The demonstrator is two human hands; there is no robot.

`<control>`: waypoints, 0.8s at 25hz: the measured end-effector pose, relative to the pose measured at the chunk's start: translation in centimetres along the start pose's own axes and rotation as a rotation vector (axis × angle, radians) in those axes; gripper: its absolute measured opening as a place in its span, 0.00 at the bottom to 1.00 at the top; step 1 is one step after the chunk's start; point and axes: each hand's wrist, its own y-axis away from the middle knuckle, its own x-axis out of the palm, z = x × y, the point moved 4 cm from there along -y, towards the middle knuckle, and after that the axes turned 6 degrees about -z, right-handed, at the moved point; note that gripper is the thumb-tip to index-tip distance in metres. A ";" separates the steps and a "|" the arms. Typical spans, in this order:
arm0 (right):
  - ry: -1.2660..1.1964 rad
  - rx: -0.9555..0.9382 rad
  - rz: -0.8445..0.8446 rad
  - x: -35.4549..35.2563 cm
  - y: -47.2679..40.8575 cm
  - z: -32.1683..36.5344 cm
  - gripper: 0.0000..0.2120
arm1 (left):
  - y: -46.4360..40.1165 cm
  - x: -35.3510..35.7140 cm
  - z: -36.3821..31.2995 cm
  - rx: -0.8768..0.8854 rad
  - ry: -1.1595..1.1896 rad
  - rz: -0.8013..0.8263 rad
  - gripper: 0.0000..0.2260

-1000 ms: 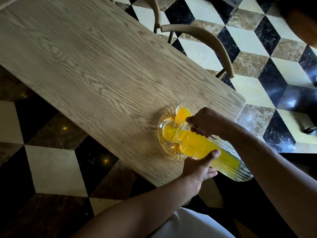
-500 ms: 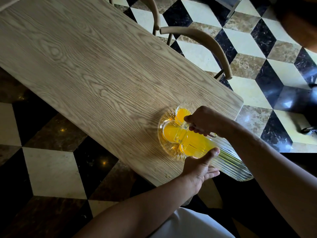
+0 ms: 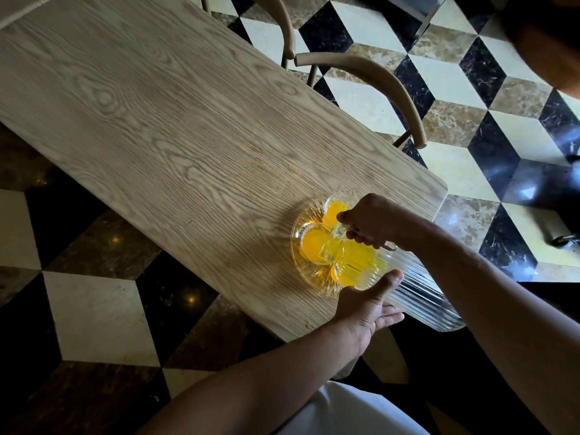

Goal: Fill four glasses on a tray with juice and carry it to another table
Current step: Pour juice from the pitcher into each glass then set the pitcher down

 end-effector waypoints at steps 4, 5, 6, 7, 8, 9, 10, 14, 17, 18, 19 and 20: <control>0.015 -0.005 0.009 0.0 0.0 0.2 0.21 | 0.2 0.0 -0.3 0.006 0.018 -0.006 0.35; 0.026 -0.004 0.013 0.1 0.0 0.3 0.20 | 0.3 -0.1 -0.4 0.007 0.029 -0.002 0.35; 0.039 -0.004 0.018 0.2 0.0 0.4 0.20 | 0.4 0.0 -0.5 0.005 0.041 0.002 0.35; 0.051 -0.004 0.020 0.2 -0.1 0.6 0.21 | 0.5 0.0 -0.6 0.005 0.045 0.005 0.34; 0.061 -0.004 0.019 0.2 -0.1 0.7 0.21 | 0.5 0.0 -0.6 0.005 0.047 0.008 0.33; 0.068 -0.004 0.016 0.2 -0.1 0.8 0.21 | 0.5 0.1 -0.7 0.007 0.046 0.010 0.32; 0.070 -0.006 0.015 0.2 -0.2 0.9 0.21 | 0.6 0.1 -0.8 0.009 0.046 0.010 0.31; 0.069 -0.003 0.024 0.1 -0.1 1.1 0.21 | 0.5 0.0 -0.7 -0.012 0.049 -0.007 0.17; 0.085 0.006 0.023 0.2 -0.1 1.0 0.21 | 0.6 -0.1 -0.5 -0.034 0.049 -0.013 0.14; 0.088 0.011 0.024 0.2 -0.2 1.0 0.21 | 0.8 0.0 -0.6 -0.037 0.050 -0.002 0.14; 0.091 0.014 0.025 0.2 -0.2 1.0 0.22 | 0.9 0.2 -0.7 -0.036 0.054 0.005 0.14; 0.095 0.017 0.028 0.3 -0.3 1.1 0.22 | 1.1 0.3 -0.8 -0.035 0.060 0.013 0.16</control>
